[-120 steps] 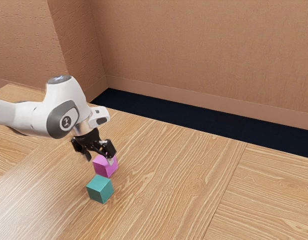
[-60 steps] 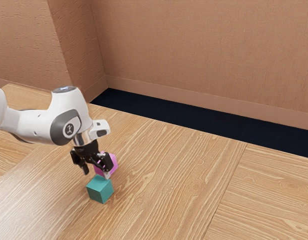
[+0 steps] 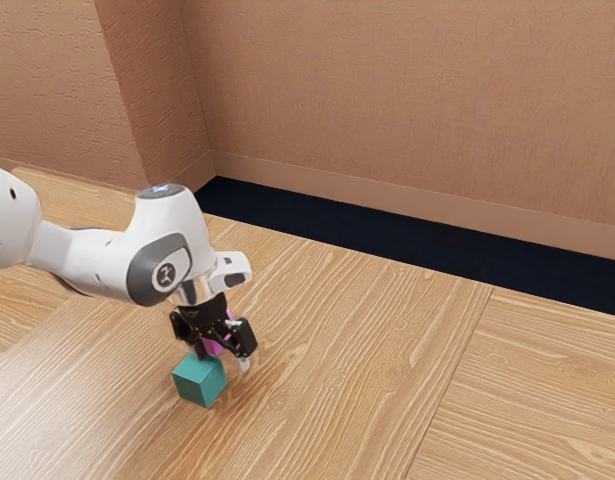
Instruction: Pick up the blue block with one arm, and put the blue block on the pink block with one arm
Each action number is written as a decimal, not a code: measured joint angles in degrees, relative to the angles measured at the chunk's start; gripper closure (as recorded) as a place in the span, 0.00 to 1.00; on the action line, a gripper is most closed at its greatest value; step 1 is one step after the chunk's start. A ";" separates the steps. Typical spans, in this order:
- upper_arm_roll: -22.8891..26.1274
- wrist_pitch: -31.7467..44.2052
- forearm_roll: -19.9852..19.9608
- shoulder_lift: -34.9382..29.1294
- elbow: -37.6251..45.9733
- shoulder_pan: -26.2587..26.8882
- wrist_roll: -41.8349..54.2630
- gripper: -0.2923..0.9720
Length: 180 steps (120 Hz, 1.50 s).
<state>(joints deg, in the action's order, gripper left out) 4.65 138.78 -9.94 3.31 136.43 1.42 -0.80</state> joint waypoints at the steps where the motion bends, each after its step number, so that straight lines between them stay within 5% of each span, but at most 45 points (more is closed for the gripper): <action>1: 0.00 0.01 0.01 -0.03 0.00 -0.06 -0.08 0.23; 71: -0.05 -0.69 2.34 -1.72 0.70 -3.86 -3.84 0.23; 180: -0.24 1.74 2.53 -0.67 1.28 -1.34 -1.58 0.23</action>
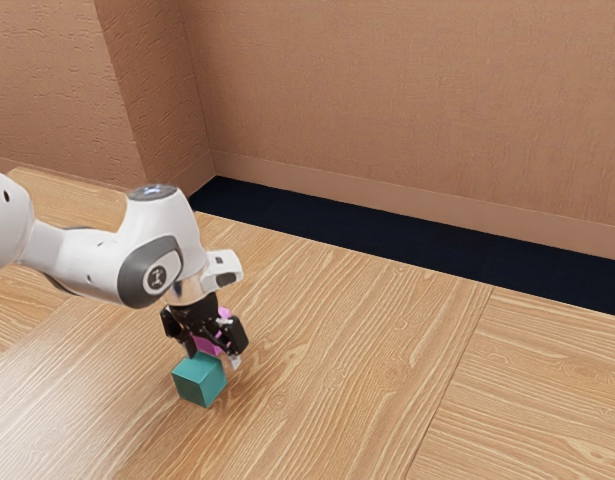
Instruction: Pick up the blue block with one arm, and put the blue block on the pink block with one arm
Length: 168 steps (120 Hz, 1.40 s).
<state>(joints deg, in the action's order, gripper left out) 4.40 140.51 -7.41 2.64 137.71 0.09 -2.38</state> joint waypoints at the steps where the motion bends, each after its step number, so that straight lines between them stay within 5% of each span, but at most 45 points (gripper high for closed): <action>1: 0.00 0.01 0.01 0.00 0.04 0.02 0.03 0.23; 69: -2.15 0.32 0.03 -2.96 3.42 0.86 1.16 0.23; 168: -2.57 3.42 0.19 0.71 3.98 0.15 1.79 0.23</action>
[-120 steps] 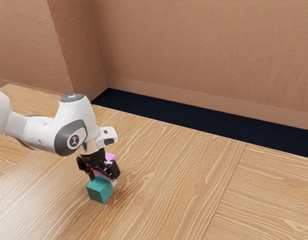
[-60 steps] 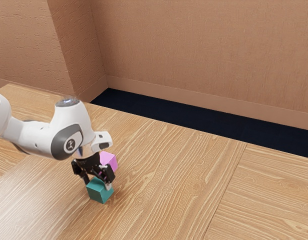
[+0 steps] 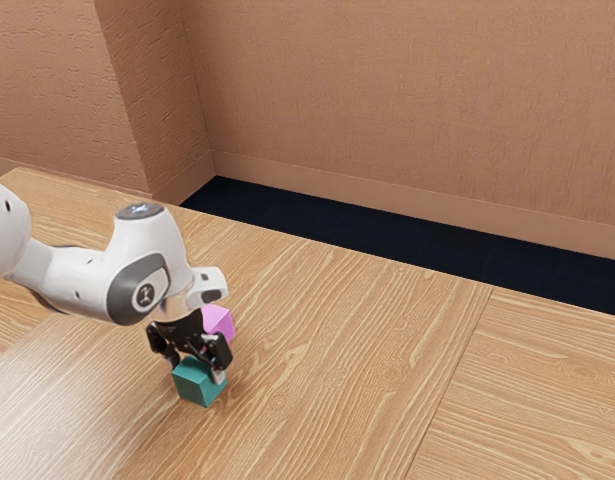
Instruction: Pick up the blue block with one arm, and put the blue block on the pink block with one arm
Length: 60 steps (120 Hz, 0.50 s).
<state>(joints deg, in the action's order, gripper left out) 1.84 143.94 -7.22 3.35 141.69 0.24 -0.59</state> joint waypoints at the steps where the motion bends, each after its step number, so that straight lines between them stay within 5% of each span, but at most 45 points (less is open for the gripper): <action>1: 0.00 0.03 0.00 0.03 -0.01 0.01 0.00 0.24; 60: 0.01 1.68 -0.01 0.63 -0.09 0.02 1.78 0.42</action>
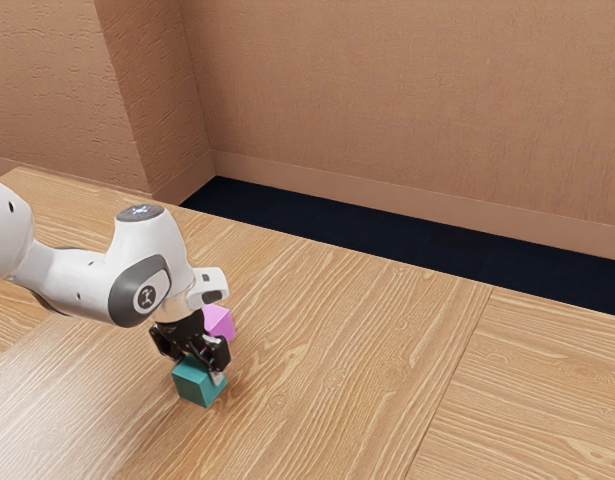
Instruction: Pick up the blue block with one arm, and put the blue block on the pink block with one arm
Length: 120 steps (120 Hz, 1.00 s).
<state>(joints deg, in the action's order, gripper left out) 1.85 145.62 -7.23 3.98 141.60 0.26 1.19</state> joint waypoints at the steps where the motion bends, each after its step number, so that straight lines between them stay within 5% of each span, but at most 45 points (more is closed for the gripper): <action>1: 0.00 0.01 0.01 -0.01 0.00 0.00 0.04 0.42; 73: -0.05 -4.89 2.22 -8.58 -2.56 0.13 1.14 0.48; 120: -6.61 -20.00 2.83 3.80 -20.88 -0.60 3.92 0.47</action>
<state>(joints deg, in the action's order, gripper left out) -4.76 125.62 -4.40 7.79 120.72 -0.34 5.11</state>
